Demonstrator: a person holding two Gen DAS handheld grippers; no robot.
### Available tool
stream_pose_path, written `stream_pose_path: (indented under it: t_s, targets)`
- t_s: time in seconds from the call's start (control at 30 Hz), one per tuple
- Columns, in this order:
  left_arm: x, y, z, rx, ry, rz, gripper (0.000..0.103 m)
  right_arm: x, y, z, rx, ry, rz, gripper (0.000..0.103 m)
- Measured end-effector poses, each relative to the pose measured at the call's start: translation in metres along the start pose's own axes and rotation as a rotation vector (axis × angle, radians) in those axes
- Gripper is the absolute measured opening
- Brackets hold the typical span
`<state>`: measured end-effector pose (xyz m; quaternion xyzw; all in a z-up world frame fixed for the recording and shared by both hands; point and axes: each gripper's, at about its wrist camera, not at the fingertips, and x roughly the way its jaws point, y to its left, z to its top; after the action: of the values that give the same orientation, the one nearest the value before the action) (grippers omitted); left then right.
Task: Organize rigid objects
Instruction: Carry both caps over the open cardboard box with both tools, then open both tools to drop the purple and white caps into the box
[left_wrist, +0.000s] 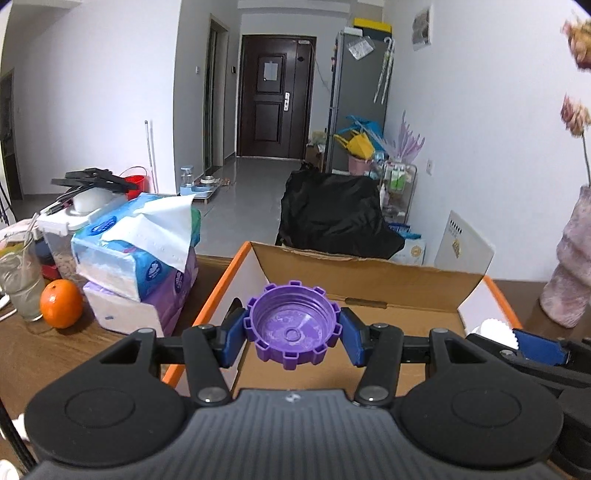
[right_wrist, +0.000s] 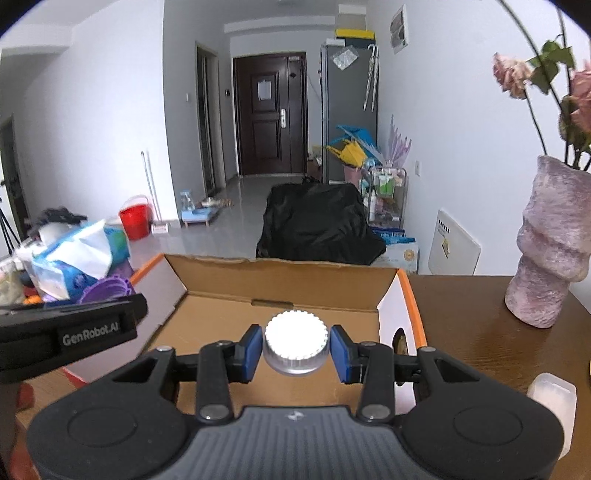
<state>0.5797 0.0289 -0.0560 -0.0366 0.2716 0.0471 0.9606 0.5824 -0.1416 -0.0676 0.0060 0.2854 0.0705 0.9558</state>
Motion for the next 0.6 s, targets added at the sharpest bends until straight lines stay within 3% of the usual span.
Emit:
stream_pose_path:
  t_s: [0.6]
  targets:
    - [0.037,0.004,-0.01,0.054,0.057,0.002,0.057,0.049,-0.009,-0.008,-0.007,0.109,0.001,0.039]
